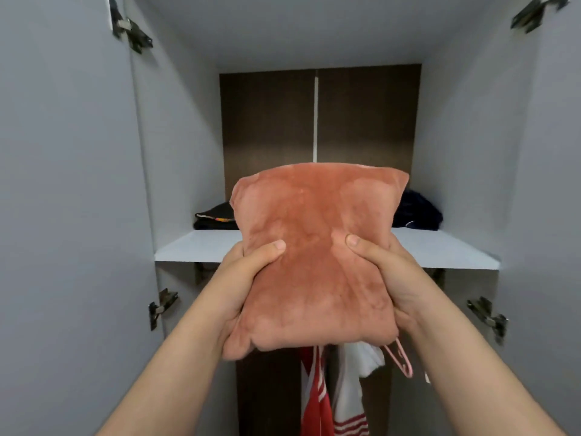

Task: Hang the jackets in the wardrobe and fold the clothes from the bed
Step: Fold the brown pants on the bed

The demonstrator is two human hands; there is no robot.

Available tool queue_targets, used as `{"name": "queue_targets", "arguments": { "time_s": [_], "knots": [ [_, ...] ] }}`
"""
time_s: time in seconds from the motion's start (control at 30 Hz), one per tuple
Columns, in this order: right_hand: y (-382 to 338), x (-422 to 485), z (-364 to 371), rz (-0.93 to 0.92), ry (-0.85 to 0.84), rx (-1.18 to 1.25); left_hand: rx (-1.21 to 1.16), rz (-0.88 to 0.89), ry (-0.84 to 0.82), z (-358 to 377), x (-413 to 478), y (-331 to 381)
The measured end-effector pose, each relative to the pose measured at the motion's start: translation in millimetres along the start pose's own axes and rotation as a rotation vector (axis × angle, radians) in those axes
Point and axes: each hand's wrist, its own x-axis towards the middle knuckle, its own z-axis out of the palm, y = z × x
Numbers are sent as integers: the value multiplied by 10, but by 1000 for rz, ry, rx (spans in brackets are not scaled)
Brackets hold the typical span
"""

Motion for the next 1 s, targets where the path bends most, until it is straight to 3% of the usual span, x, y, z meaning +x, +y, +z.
{"name": "queue_targets", "arguments": {
  "time_s": [0.27, 0.5, 0.77, 1.0],
  "knots": [
    [-119, 894, -248, -116, 197, -51, -41, -26, -195, 133, 1441, 33],
    [-282, 1773, -838, -67, 283, -143, -130, -155, -343, 574, 2451, 29],
    [-593, 2726, -1690, 34, 283, -154, -111, -156, -369, 1276, 3529, 78],
    [-548, 3371, -2121, 10, 411, -83, 4, -196, -387, 1522, 4358, 46]
  ]
}}
